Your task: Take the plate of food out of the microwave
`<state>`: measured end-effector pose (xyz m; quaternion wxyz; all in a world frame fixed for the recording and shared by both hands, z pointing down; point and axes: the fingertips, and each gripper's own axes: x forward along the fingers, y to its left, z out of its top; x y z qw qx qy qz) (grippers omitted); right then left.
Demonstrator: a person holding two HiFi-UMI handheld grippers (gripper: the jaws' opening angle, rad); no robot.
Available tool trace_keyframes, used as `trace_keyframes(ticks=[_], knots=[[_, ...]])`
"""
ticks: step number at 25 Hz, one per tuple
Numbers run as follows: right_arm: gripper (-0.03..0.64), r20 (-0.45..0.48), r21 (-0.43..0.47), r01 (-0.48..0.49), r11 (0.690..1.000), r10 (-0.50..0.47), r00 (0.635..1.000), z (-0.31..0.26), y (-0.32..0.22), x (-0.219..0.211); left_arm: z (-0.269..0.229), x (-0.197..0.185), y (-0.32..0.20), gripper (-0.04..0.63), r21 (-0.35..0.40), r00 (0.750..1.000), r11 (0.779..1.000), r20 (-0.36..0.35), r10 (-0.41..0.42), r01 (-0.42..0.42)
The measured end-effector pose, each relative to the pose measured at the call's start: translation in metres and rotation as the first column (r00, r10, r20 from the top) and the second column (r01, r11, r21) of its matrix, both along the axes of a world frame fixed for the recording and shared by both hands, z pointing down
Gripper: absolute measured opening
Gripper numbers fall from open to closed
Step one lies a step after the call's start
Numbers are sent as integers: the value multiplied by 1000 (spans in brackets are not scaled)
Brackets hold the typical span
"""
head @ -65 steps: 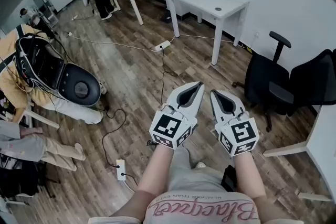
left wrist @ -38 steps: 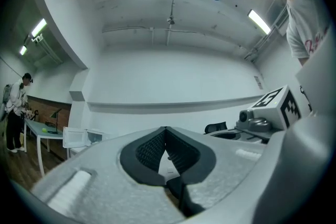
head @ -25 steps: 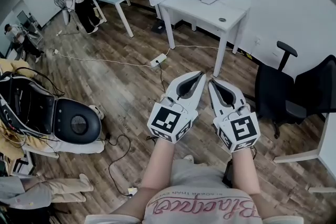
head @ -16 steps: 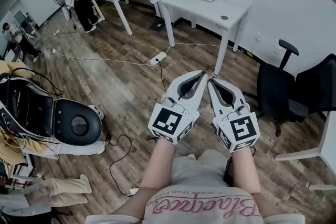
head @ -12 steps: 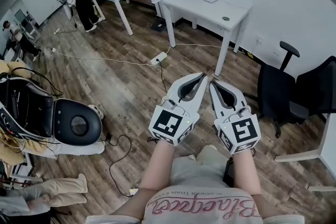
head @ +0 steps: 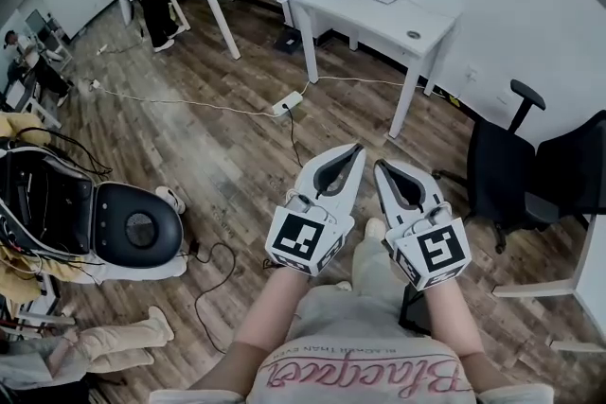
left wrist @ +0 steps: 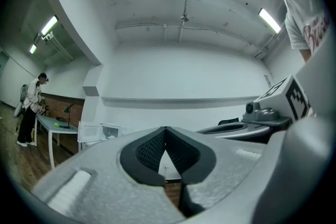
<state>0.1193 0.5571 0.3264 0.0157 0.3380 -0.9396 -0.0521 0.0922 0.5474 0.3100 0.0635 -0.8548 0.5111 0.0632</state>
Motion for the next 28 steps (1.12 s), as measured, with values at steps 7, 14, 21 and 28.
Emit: trace_keyframes(ticks=[7, 14, 21, 28], knots=[[11, -15, -19, 43, 999, -44, 999, 7, -23, -10, 3, -10, -21, 6, 4, 1000, 1000, -8, -4, 4], [11, -17, -23, 48, 999, -48, 999, 10, -60, -8, 8, -9, -56, 6, -3, 1000, 1000, -15, -14, 14], [11, -4, -33, 47, 998, -47, 999, 16, -107, -3, 16, -10, -101, 6, -13, 999, 999, -9, -32, 32], [11, 8, -45, 48, 998, -48, 999, 20, -155, 4, 20, -5, -149, 6, -22, 999, 999, -15, -45, 45]])
